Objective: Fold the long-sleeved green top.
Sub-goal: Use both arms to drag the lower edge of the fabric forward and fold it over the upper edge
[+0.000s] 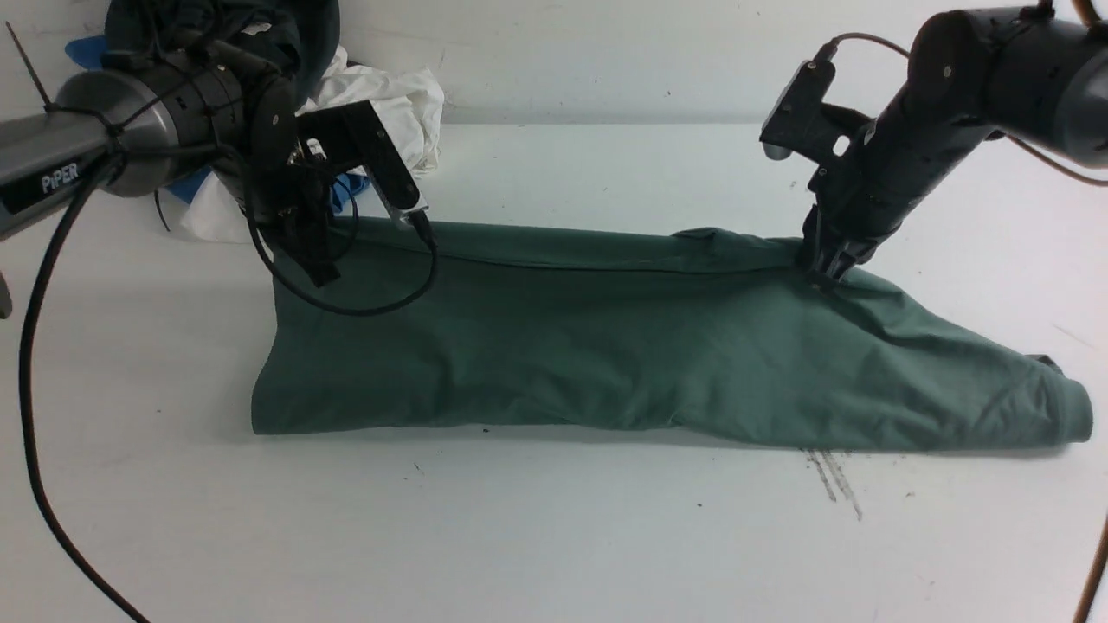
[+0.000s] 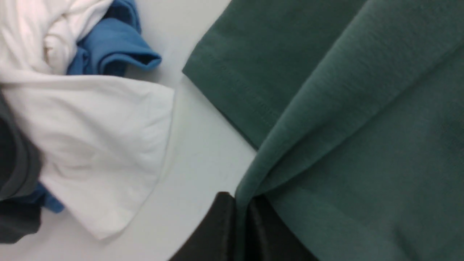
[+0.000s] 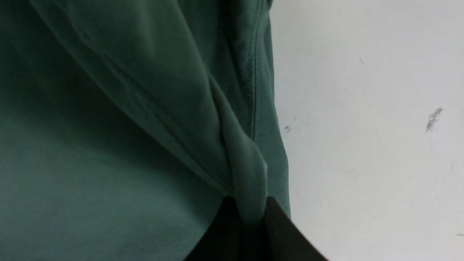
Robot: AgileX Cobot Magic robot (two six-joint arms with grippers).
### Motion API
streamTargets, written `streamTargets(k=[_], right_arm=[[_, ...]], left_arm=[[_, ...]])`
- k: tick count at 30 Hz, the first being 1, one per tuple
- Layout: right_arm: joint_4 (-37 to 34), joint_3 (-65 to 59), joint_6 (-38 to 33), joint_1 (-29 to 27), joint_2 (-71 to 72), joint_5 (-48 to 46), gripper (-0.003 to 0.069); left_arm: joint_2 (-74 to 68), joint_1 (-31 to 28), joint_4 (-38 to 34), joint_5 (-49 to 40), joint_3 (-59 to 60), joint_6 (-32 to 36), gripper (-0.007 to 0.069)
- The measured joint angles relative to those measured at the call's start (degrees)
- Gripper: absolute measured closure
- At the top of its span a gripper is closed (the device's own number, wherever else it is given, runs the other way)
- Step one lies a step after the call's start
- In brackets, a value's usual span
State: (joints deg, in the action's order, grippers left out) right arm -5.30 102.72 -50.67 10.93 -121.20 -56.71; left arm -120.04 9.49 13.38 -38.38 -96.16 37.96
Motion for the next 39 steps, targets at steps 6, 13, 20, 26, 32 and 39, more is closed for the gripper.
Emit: streamTargets(k=[6,13,20,26,32,39], right_arm=[[-2.68,0.0,0.67,-1.62,-2.54,2.06,0.0622],[-2.71,0.0,3.89,-1.97,-3.25,6.34,0.0503],[-1.3,0.29,11.84,-2.02,-3.25,10.31,0.0289],[1.72,1.75,20.97,-2.03,-3.25,9.58,0.0235],[0.25,5.62,22.17,-1.81,-1.84,2.45,0.0232],[-9.07,6.59,14.17,3.1,-3.78,-5.14,0.0351]], left_arm=[[-4.02,-0.12,-2.27,2.13,-0.26,-0.42,0.059],[-4.61,-0.12,-1.67,3.5,-1.14,-4.41,0.0466],[-4.61,-0.23,-1.32,5.33,-4.34,-10.93,0.0269],[-4.61,-1.37,-1.3,8.34,-5.49,-20.81,0.0221],[-4.61,-1.6,-2.82,-4.22,-9.05,-26.57,0.0252],[-5.27,1.27,-10.63,-16.81,-10.0,-13.68,0.0515]])
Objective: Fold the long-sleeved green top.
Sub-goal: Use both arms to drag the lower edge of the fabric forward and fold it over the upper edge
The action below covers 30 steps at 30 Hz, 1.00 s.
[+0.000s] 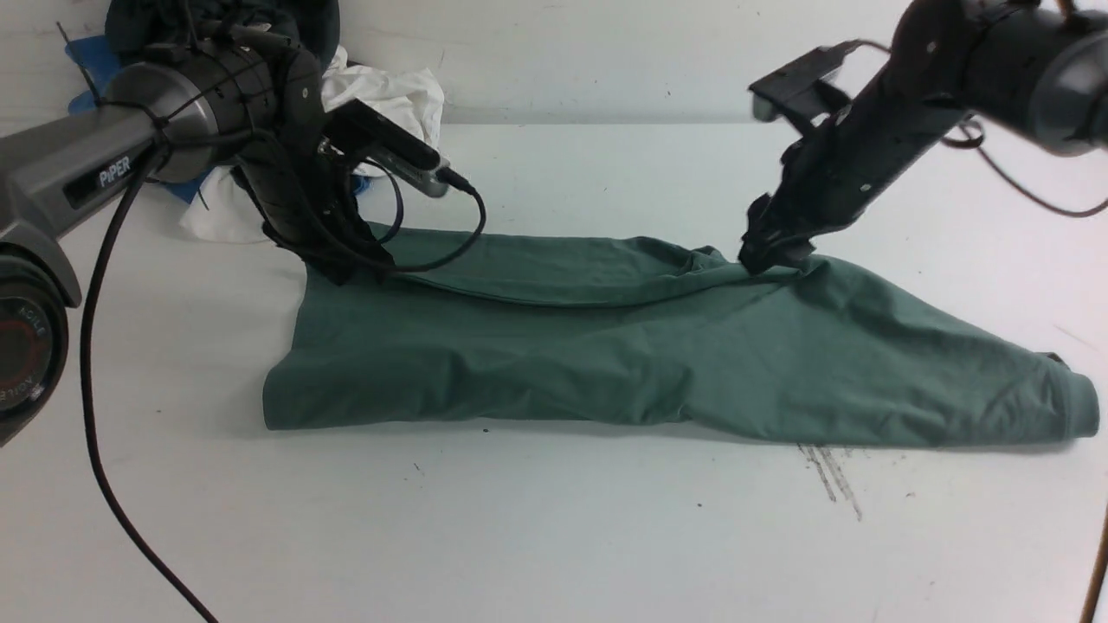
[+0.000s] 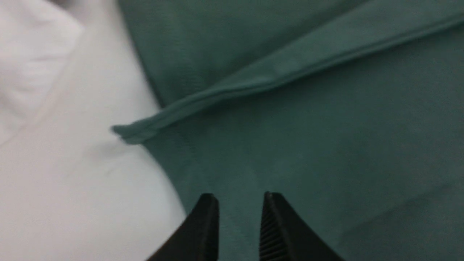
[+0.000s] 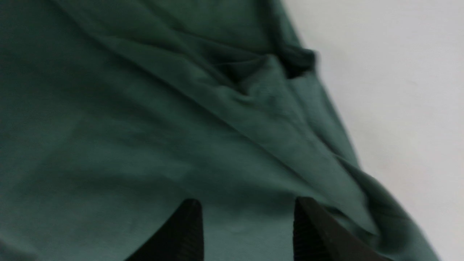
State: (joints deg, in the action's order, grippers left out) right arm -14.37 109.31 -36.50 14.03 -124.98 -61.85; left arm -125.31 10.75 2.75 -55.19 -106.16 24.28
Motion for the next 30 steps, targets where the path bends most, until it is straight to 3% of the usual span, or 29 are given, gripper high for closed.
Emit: streamTargets(k=[3,4,8,12,18,24,30], right_arm=[[-0.33,0.0,-0.6,1.69,-2.07,1.27,0.0426],[-0.62,0.0,-0.6,2.53,-3.59,3.45,0.0485],[-1.42,0.0,1.43,3.28,-6.74,11.12,0.0581],[-1.63,0.0,5.11,3.28,-8.78,17.28,0.0631],[-2.05,0.0,13.32,3.28,-11.03,26.06,0.0643],[-2.4,0.0,27.05,3.2,-12.79,36.59,0.0644],[-2.12,0.0,30.34,1.78,-12.48,36.41,0.0644]], left_arm=[[-0.9,0.11,-1.83,-0.15,0.0,3.89,0.0584],[-1.57,0.11,-2.75,-0.15,0.0,5.12,0.0613],[-2.46,0.11,-2.75,-0.03,0.0,5.73,0.0632],[-2.75,0.11,-2.75,0.03,0.0,5.79,0.0632],[-2.75,-0.14,-3.07,0.03,0.0,5.91,0.0632],[-2.75,-0.4,-3.5,0.03,0.0,6.04,0.0632],[-2.75,-0.4,-3.45,1.61,0.0,6.06,0.0632]])
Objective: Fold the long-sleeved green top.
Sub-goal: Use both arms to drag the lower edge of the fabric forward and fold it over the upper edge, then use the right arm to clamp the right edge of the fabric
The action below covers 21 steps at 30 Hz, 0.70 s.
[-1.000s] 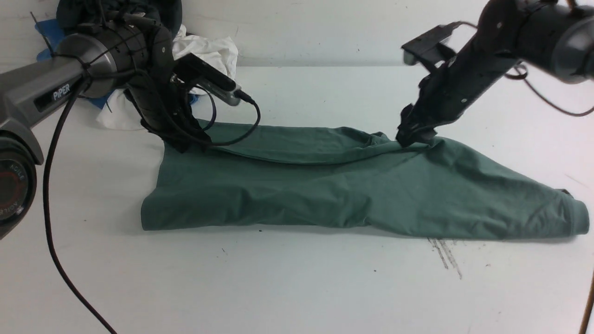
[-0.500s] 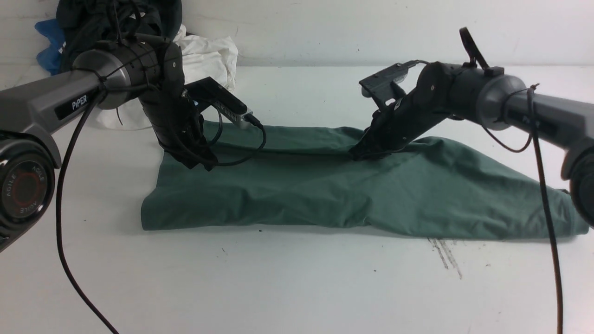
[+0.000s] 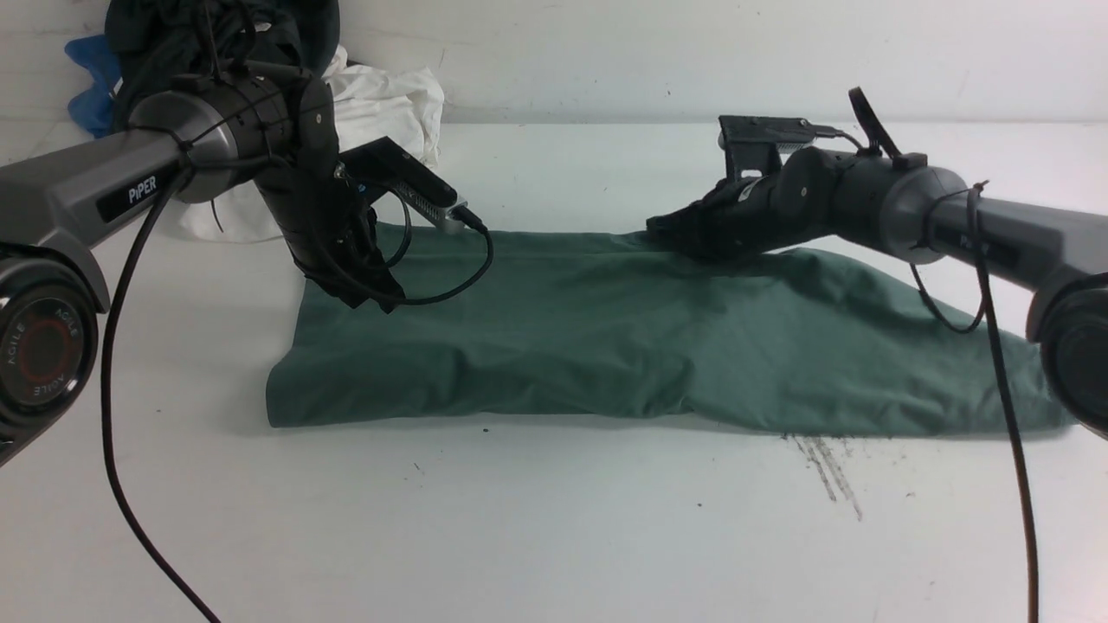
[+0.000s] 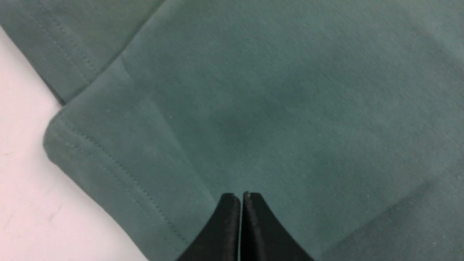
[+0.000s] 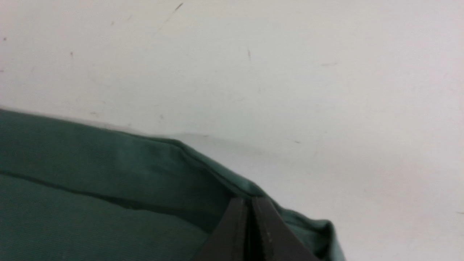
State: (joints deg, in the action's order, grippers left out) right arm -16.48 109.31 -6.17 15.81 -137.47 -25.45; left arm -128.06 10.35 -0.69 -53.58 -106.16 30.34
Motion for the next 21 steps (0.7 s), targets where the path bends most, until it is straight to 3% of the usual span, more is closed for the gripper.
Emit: streamTargets(k=[6,8,15,21], right_arm=[[6.82,-0.12,0.04,-4.1,9.94,-8.82,0.06],[9.55,-0.12,0.04,-6.15,14.52,-12.61,0.056],[11.78,-0.87,-0.39,-16.39,25.69,-34.84,0.0312],[11.79,-13.45,-1.11,-21.52,29.06,-38.09,0.0237]], left_arm=[[0.0,-0.05,0.0,-0.23,0.0,-0.05,0.0632],[0.0,-0.05,0.0,-0.25,0.0,-0.05,0.0632],[0.0,-0.05,-2.48,-0.3,0.0,-0.05,0.0632],[0.0,-0.05,-6.03,-1.26,0.0,-0.05,0.0632]])
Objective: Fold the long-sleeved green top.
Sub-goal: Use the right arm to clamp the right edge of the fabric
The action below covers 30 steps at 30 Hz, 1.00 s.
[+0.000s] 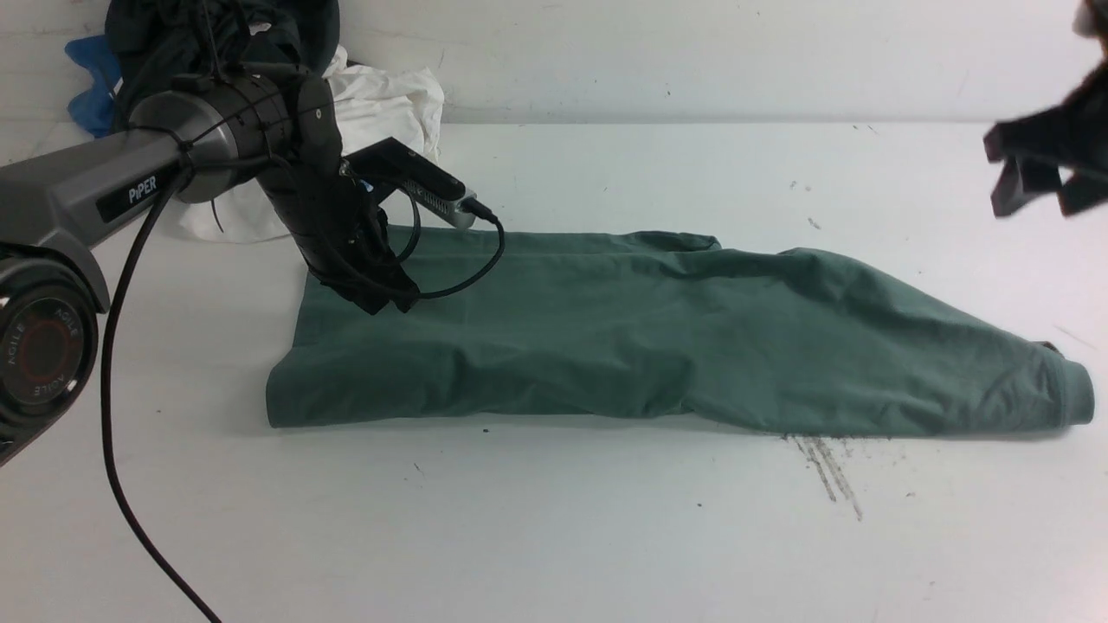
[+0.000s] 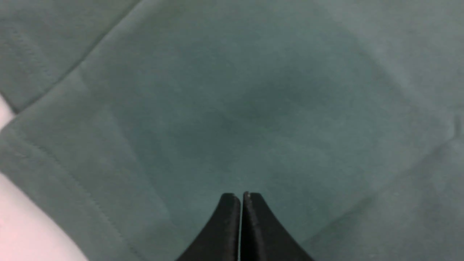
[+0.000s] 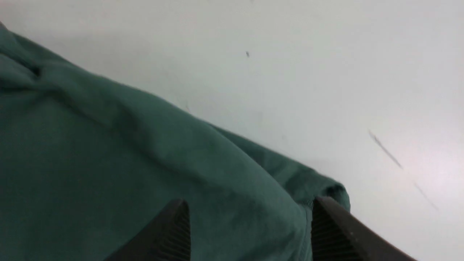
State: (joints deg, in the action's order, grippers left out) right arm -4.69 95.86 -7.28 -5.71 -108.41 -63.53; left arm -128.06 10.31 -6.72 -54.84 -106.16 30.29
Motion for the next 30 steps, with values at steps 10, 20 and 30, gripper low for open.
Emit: streamTargets(k=[10,20,30], right_arm=[[-0.1,-17.79,5.52,-4.79,-3.84,15.93,0.0205],[0.81,-17.9,7.73,-5.97,-8.3,19.14,0.0168],[1.52,-18.46,6.03,-6.9,-0.11,17.1,0.0165]], left_arm=[[0.0,0.0,-0.88,-0.56,0.0,0.19,0.0632],[0.0,0.0,-1.01,-0.86,0.0,0.19,0.0632],[0.0,0.0,-1.01,-0.92,0.0,0.24,0.0632]])
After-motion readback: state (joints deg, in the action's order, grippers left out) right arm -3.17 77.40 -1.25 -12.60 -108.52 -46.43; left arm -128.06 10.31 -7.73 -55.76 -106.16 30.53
